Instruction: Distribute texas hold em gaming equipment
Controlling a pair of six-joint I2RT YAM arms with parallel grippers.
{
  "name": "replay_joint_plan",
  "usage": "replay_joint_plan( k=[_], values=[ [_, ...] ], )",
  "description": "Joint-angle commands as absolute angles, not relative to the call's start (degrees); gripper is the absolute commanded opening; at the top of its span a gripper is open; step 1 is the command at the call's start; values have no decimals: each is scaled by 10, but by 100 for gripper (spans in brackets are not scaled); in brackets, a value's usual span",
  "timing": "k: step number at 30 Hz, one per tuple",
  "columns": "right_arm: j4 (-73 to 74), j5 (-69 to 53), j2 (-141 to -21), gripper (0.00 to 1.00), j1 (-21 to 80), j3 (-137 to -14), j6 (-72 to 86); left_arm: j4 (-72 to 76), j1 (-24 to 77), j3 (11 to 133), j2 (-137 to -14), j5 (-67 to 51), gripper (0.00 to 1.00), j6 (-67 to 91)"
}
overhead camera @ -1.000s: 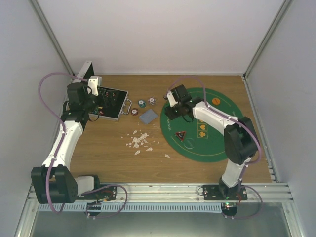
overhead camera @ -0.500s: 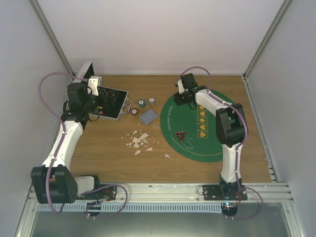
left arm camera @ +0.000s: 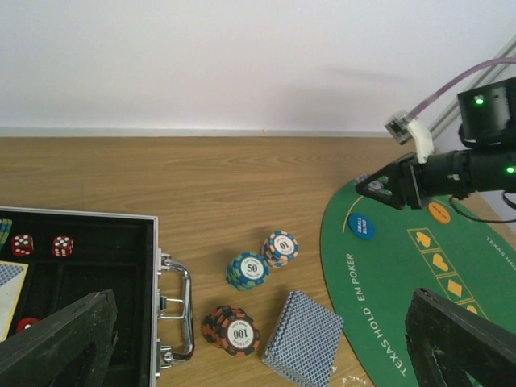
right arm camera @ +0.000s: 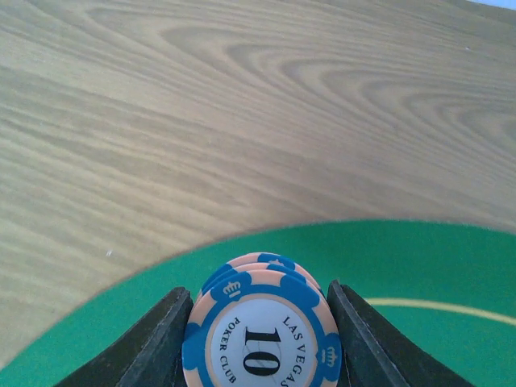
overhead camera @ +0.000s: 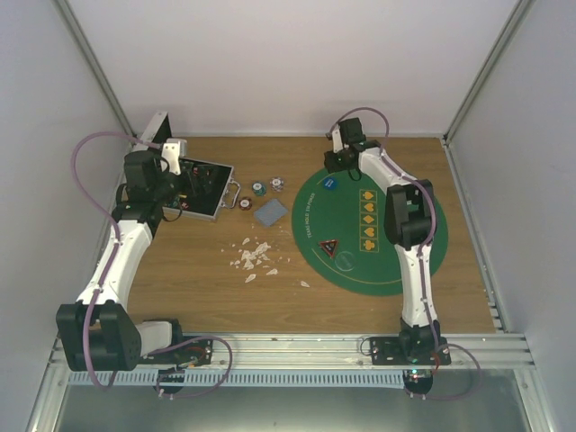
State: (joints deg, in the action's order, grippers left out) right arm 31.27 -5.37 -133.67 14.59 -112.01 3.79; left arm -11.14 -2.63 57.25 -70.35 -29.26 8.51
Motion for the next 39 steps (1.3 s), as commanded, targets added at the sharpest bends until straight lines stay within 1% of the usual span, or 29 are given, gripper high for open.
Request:
replay_joint_plan(
  k=[1, 9, 12, 25, 29, 39],
  values=[
    [335, -75, -1388, 35, 142, -1183, 34, -98, -13, 587, -704, -286, 98, 83],
    [330, -85, -1429, 35, 141, -1204, 41, -108, -4, 592, -706, -269, 98, 74],
    [331, -76, -1437, 35, 140, -1204, 39, -108, 14, 593, -710, -275, 98, 76],
    [359, -43, -1443, 36, 141, -1202, 26, -107, 20, 592, -707, -276, 98, 75],
    [365, -34, -1443, 40, 141, -1205, 23, -107, 21, 592, -707, -275, 98, 75],
    [374, -39, -1442, 61, 141, -1233, 20, -108, 21, 593, -705, -269, 98, 71]
  ],
)
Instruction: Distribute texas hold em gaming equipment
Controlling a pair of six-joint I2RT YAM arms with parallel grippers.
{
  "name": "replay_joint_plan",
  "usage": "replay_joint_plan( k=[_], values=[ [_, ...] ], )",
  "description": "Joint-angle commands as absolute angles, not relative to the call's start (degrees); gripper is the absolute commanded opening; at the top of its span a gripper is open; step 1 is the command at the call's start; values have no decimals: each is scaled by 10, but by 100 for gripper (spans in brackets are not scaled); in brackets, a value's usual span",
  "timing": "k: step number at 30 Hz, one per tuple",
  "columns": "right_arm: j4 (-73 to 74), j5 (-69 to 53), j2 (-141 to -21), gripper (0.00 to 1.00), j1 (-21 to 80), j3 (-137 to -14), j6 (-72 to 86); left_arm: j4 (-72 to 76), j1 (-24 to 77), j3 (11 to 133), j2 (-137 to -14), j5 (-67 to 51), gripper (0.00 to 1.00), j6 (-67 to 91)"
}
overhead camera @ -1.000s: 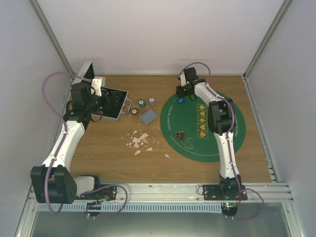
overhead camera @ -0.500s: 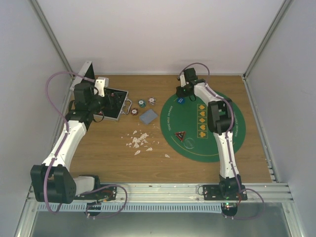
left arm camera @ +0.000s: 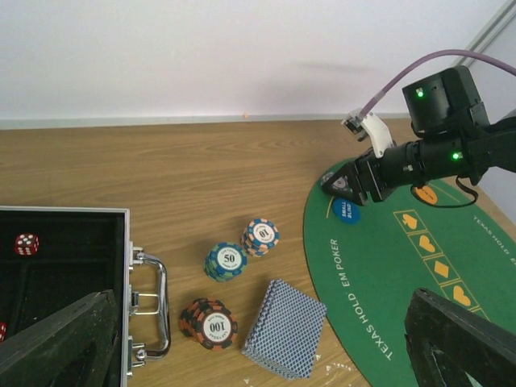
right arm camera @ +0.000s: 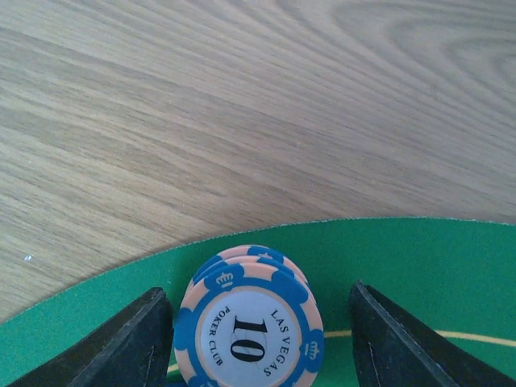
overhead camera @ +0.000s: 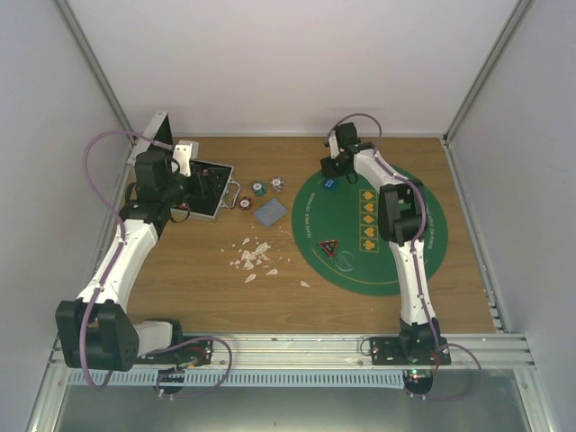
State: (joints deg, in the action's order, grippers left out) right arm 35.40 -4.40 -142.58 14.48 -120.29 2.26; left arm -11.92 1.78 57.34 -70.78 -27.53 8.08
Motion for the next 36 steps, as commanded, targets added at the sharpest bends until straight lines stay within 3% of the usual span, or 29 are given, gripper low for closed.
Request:
replay_joint_plan(
  k=[1, 9, 19, 36],
  values=[
    [377, -42, -1442, 61, 141, -1241, 20, -108, 21, 592, -706, -269, 98, 71],
    [381, -70, -1379, 67, 154, -1251, 15, -105, 21, 590, -702, -265, 98, 71],
    [275, -110, -1251, 74, 251, -1072, -33, -105, 21, 589, -701, -254, 98, 65],
    [303, -42, -1356, 77, 327, -1147, -38, -104, 21, 591, -698, -267, 98, 71]
  ],
)
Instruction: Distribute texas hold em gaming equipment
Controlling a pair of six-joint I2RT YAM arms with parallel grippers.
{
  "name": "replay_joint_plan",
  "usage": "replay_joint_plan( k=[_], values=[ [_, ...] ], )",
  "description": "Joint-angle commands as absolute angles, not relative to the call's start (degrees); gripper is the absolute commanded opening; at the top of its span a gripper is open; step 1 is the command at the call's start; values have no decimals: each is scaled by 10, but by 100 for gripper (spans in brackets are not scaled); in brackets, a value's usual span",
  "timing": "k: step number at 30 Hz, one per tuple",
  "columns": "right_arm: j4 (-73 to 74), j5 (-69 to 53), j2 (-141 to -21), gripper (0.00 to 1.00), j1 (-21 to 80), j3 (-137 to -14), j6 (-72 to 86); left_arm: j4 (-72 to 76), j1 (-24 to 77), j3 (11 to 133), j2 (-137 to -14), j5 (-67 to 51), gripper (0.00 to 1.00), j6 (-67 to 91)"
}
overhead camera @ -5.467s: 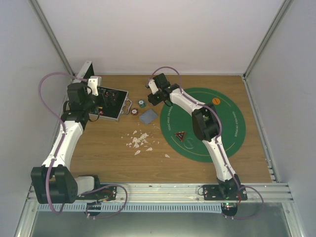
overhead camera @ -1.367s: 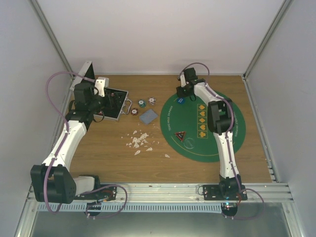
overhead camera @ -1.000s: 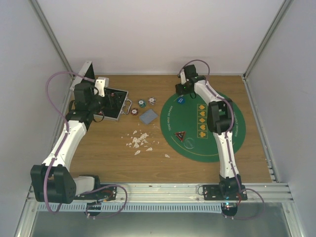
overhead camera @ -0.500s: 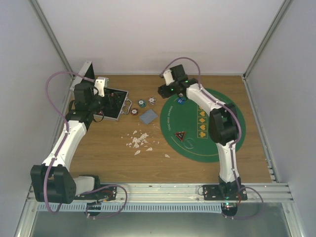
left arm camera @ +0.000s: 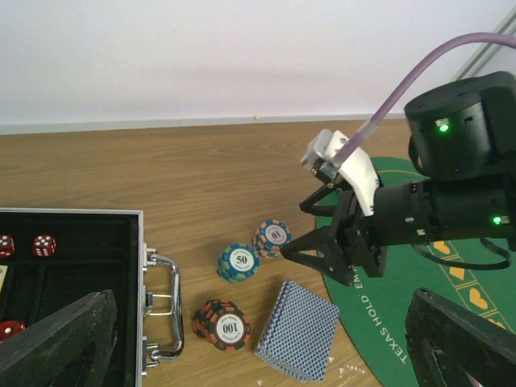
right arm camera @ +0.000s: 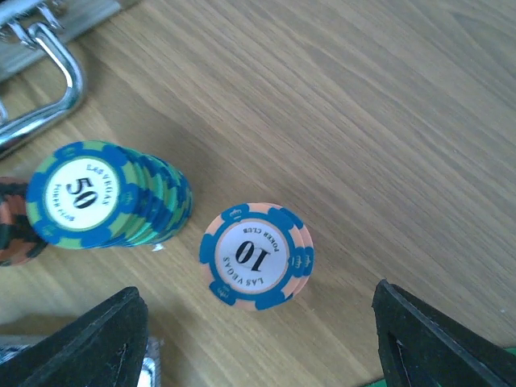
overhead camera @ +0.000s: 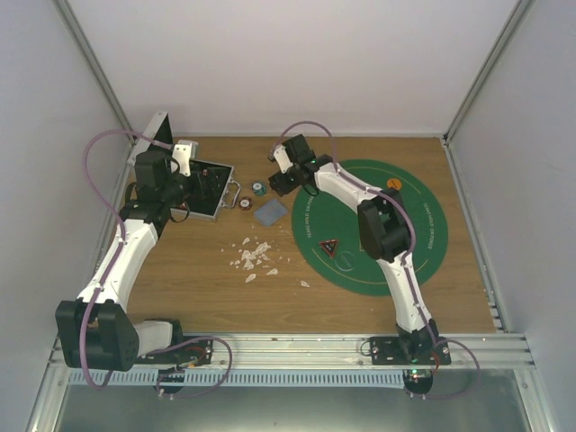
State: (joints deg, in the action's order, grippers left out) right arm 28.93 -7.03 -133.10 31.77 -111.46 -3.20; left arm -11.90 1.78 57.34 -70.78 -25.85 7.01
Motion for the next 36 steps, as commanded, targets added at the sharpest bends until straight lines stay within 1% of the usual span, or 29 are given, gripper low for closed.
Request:
replay_joint_plan(
  k=[1, 13, 20, 25, 34, 36],
  values=[
    [305, -37, -1362, 77, 328, -1153, -37, -102, 21, 590, -697, -269, 98, 71],
    [322, -39, -1411, 75, 330, -1209, -26, -101, 21, 590, -696, -276, 98, 74],
    [323, -35, -1427, 73, 330, -1219, -20, -100, 21, 589, -697, -278, 98, 76],
    [322, -36, -1435, 68, 330, -1223, -18, -99, 21, 589, -697, -279, 98, 76],
    [322, -35, -1441, 56, 330, -1225, -19, -99, 21, 590, -699, -279, 98, 76],
    [321, -37, -1441, 55, 330, -1225, -20, -99, 21, 589, -698, -279, 98, 76]
  ],
)
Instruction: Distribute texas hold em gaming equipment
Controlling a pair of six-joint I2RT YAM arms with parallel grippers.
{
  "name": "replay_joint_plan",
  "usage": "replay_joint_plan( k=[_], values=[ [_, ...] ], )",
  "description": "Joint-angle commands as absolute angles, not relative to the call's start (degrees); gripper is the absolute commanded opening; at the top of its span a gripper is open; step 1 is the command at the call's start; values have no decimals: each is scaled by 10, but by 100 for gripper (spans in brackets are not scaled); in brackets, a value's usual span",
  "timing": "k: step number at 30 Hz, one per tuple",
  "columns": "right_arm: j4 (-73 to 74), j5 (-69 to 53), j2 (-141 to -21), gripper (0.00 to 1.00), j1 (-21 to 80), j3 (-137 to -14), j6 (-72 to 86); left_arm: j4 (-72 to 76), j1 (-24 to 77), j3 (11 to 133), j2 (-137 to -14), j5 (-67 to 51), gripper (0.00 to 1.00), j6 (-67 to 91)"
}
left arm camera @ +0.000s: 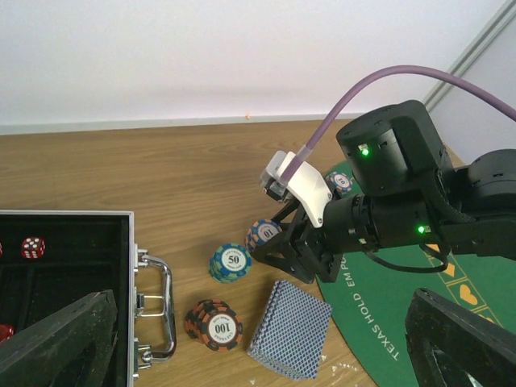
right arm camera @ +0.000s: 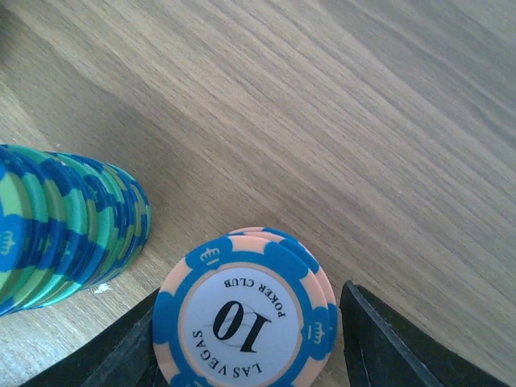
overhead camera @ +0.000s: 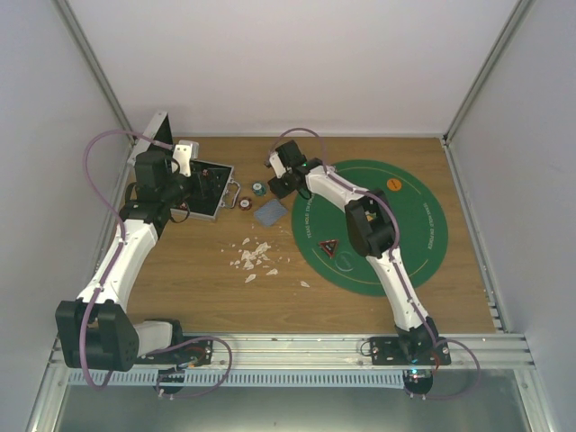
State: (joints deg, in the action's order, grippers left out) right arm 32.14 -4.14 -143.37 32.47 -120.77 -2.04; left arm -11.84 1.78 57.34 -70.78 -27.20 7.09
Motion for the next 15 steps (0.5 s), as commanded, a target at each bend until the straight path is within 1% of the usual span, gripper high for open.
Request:
replay_joint_plan(
  k=[1, 5, 7, 11, 15],
  values=[
    [321, -37, -1441, 55, 330, -1226, -20, -100, 21, 589, -699, -278, 98, 75],
    [321, -39, -1441, 59, 329, -1229, -20, -100, 21, 590, -700, -279, 98, 75],
    [320, -39, -1440, 60, 330, -1230, -20, -100, 21, 590, -700, -279, 98, 75],
    [319, -37, -1440, 58, 330, -1231, -19, -100, 21, 590, -701, -279, 98, 76],
    [317, -38, -1439, 54, 330, -1231, -19, -100, 21, 590, -702, -281, 98, 76]
  ],
)
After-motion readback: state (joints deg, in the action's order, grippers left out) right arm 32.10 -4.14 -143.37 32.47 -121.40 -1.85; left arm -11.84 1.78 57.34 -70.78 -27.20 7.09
